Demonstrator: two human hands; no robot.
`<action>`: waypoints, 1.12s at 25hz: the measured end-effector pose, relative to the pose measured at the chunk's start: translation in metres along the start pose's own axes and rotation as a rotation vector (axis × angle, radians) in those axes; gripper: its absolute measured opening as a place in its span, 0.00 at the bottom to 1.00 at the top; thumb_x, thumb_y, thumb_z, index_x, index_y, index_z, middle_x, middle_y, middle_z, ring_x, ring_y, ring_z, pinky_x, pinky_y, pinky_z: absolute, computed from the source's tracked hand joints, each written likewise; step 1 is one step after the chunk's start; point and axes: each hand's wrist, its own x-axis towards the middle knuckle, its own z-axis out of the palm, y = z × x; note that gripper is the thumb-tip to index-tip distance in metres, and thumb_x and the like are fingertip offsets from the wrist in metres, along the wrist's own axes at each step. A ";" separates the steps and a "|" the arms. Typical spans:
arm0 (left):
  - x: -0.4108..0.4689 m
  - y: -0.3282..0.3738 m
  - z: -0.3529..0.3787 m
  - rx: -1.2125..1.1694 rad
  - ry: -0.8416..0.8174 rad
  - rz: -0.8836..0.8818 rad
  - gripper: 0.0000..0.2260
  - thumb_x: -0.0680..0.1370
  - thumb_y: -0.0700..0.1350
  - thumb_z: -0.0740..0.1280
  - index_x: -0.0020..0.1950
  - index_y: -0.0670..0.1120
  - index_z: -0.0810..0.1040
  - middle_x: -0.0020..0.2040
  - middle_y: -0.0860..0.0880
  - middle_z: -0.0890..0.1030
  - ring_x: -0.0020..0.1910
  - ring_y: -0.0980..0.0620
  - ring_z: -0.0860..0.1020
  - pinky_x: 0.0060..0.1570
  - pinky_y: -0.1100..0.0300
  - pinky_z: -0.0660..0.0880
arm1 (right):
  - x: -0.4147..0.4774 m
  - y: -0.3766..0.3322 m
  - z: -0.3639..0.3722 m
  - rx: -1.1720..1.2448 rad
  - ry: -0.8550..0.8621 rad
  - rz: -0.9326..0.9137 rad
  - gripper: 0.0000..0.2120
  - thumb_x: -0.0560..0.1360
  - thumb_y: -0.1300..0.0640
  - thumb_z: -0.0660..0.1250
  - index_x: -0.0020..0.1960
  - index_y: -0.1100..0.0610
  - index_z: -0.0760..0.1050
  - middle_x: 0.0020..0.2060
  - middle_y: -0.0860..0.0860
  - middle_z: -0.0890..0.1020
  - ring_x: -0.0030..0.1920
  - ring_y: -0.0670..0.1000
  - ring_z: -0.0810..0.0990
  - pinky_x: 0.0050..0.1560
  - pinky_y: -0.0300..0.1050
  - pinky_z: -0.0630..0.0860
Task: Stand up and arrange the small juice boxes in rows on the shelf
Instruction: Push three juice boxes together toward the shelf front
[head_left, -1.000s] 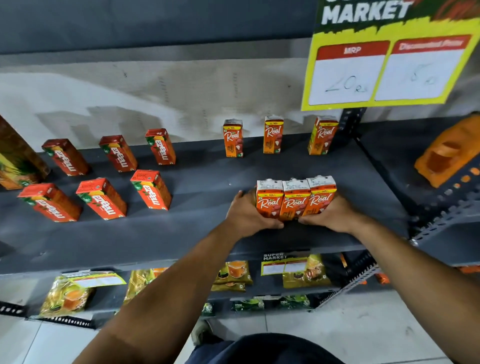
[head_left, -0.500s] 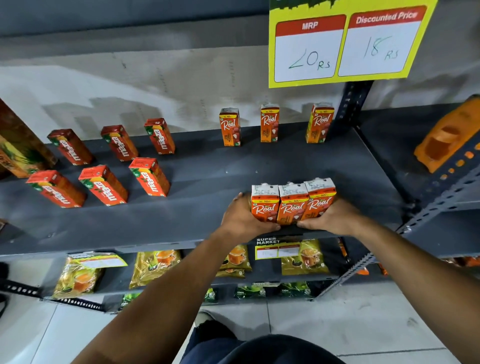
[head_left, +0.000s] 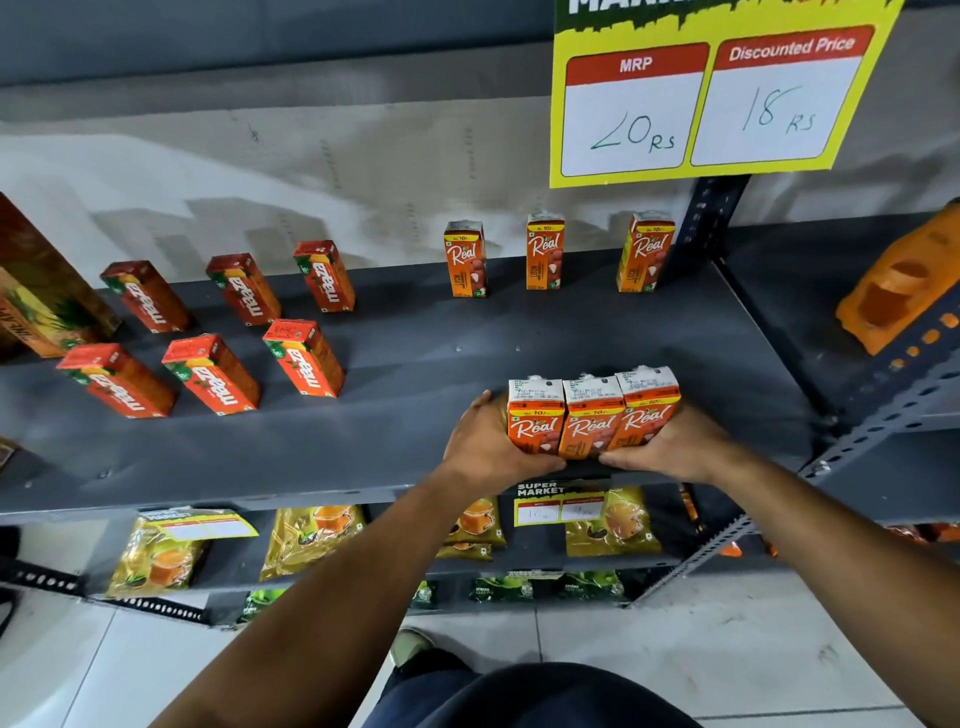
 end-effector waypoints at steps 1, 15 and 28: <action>0.001 0.000 0.000 0.001 -0.004 -0.001 0.40 0.49 0.66 0.77 0.59 0.60 0.73 0.58 0.56 0.80 0.59 0.53 0.78 0.62 0.48 0.74 | 0.000 0.001 0.000 0.004 -0.001 -0.014 0.24 0.63 0.53 0.80 0.57 0.47 0.77 0.44 0.40 0.80 0.41 0.34 0.75 0.40 0.25 0.68; 0.000 0.002 0.000 -0.043 -0.023 0.002 0.35 0.56 0.55 0.83 0.60 0.55 0.74 0.55 0.53 0.80 0.55 0.53 0.79 0.59 0.47 0.76 | -0.003 0.001 0.002 0.031 0.018 -0.066 0.25 0.62 0.53 0.81 0.56 0.46 0.76 0.48 0.44 0.82 0.53 0.46 0.80 0.57 0.45 0.75; -0.038 -0.037 -0.045 -0.249 -0.012 0.220 0.63 0.52 0.56 0.84 0.77 0.58 0.48 0.74 0.58 0.63 0.72 0.62 0.63 0.70 0.57 0.65 | -0.079 0.062 0.014 0.278 0.411 -0.259 0.56 0.62 0.47 0.79 0.75 0.38 0.43 0.73 0.49 0.65 0.73 0.46 0.64 0.73 0.50 0.60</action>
